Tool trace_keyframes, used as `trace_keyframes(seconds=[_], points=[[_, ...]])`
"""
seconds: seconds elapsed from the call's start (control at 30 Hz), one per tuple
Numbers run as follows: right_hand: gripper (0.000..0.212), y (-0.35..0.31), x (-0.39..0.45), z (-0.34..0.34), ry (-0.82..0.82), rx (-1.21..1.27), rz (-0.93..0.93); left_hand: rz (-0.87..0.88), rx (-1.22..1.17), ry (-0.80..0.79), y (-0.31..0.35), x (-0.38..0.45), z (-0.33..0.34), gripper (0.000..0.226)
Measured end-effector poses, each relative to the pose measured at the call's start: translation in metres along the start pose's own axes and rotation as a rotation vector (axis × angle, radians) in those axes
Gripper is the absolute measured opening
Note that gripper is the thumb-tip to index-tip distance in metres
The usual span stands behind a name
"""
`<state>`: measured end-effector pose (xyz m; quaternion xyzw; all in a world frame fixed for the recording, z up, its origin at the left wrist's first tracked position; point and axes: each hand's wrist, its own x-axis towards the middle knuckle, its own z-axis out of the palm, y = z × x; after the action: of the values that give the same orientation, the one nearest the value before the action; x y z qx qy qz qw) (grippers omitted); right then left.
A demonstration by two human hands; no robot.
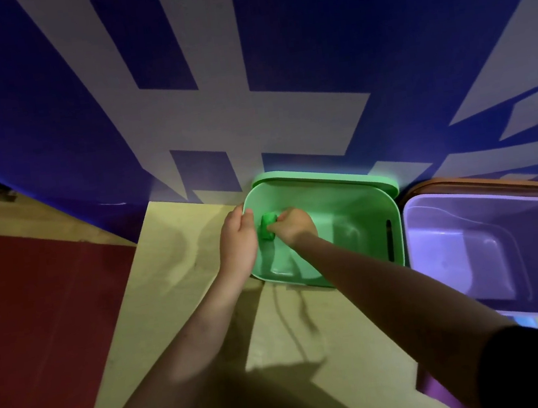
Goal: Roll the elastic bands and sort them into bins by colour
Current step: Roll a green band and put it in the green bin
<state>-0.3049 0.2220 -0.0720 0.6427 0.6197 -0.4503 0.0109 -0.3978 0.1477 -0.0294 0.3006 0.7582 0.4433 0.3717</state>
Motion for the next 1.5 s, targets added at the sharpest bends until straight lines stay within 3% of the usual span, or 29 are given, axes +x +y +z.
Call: trace_keyframes(seconds=[0.2, 0.43, 0.7, 0.87, 1.0, 1.1, 1.23, 1.33, 1.5], points=[[0.032, 0.008, -0.003, -0.002, 0.045, -0.096, 0.033, 0.008, 0.014, 0.008, 0.002, -0.002, 0.000, 0.025], [0.035, 0.004, -0.013, -0.011, 0.071, -0.466, -0.294, 0.006, 0.060, 0.014, 0.009, -0.006, -0.002, 0.024], [0.043, 0.011, -0.020, -0.030, 0.014, -0.523, -0.305, 0.102, 0.213, 0.050, 0.007, -0.004, -0.001, 0.031], [0.042, 0.014, -0.040, -0.051, 0.027, -0.320, -0.308, 0.174, 0.414, 0.073, 0.011, -0.006, -0.002, 0.036], [0.034, 0.023, -0.078, -0.078, 0.129, 0.125, -0.385, 0.226, 0.634, 0.105, 0.026, -0.022, -0.004, 0.040], [0.029, 0.039, -0.118, -0.110, 0.196, 0.383, -0.444, 0.369, 0.647, 0.141, 0.054, -0.047, 0.001, 0.040], [0.030, 0.085, -0.173, -0.157, 0.321, 0.542, -0.443, 0.519, 0.473, -0.045, 0.095, -0.105, 0.024, 0.034], [0.030, 0.136, -0.218, -0.188, 0.416, 0.598, -0.423, 0.488, 0.342, -0.264, 0.098, -0.157, 0.044, 0.030], [0.031, 0.249, -0.288, -0.207, 0.523, 0.603, -0.279, 0.339, 0.371, -0.604, 0.065, -0.225, 0.087, 0.026]])
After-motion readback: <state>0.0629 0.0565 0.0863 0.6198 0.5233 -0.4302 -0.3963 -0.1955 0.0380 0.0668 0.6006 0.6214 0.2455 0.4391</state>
